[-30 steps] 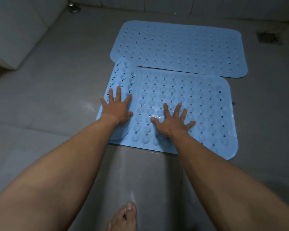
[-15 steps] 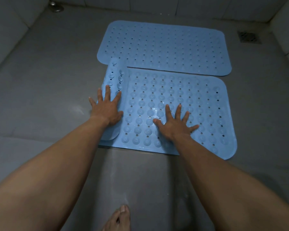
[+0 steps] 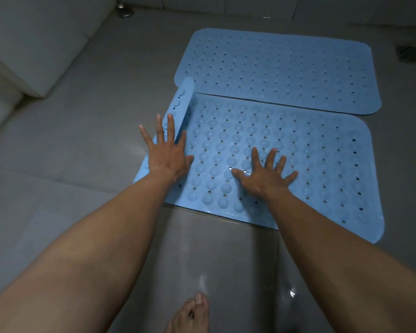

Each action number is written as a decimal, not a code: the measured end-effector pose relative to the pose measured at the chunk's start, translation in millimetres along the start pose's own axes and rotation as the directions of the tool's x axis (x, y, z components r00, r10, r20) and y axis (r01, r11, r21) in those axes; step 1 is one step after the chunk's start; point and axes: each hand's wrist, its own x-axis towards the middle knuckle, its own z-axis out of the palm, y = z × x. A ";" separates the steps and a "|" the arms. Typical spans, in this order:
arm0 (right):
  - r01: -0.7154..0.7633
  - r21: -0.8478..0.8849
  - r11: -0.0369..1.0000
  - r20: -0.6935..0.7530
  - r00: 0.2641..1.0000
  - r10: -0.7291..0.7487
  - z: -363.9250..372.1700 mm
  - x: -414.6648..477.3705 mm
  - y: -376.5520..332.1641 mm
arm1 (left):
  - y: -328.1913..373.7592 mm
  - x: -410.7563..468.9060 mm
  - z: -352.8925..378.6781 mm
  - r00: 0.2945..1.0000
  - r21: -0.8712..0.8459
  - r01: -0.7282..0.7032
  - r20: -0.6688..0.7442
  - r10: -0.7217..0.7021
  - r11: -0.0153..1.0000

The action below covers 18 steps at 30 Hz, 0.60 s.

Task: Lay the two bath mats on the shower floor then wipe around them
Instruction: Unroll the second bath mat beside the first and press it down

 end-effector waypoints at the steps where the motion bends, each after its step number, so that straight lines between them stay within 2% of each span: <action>1: -0.001 -0.009 1.000 -0.004 1.000 0.001 2.2 0.4 1.0 | -5.3 -0.4 0.4 1.000 0.036 0.026 -0.005 -0.026 0.999; 4: -0.001 -0.017 1.000 -0.033 0.999 0.000 6.9 1.1 1.8 | -17.3 0.3 -0.5 0.995 0.066 0.092 0.035 -0.095 0.994; 6: -0.003 -0.016 1.000 -0.049 0.999 0.002 8.5 0.7 0.9 | -20.3 2.5 3.1 0.988 0.017 0.089 0.124 -0.090 0.996; 8: -0.003 -0.016 1.000 -0.062 0.998 0.002 9.6 -0.3 1.5 | -20.5 3.4 12.7 0.958 -0.183 0.100 0.282 -0.045 0.978; 10: -0.002 -0.011 1.000 -0.068 0.998 0.001 10.2 -0.7 3.3 | -19.6 1.9 20.4 0.916 -0.345 0.174 0.401 -0.022 0.922; 12: -0.005 -0.007 1.000 -0.063 0.998 0.005 9.7 -0.6 6.2 | -17.5 -0.6 23.8 0.913 -0.373 0.182 0.407 -0.015 0.910; 16: -0.017 -0.010 1.000 -0.065 0.998 0.016 4.4 2.3 18.7 | -15.9 6.0 22.2 0.957 -0.395 0.123 0.289 -0.004 0.911; 18: -0.012 -0.009 1.000 -0.077 0.997 0.011 3.2 3.4 25.0 | -16.2 12.5 24.4 0.950 -0.405 0.137 0.313 -0.004 0.904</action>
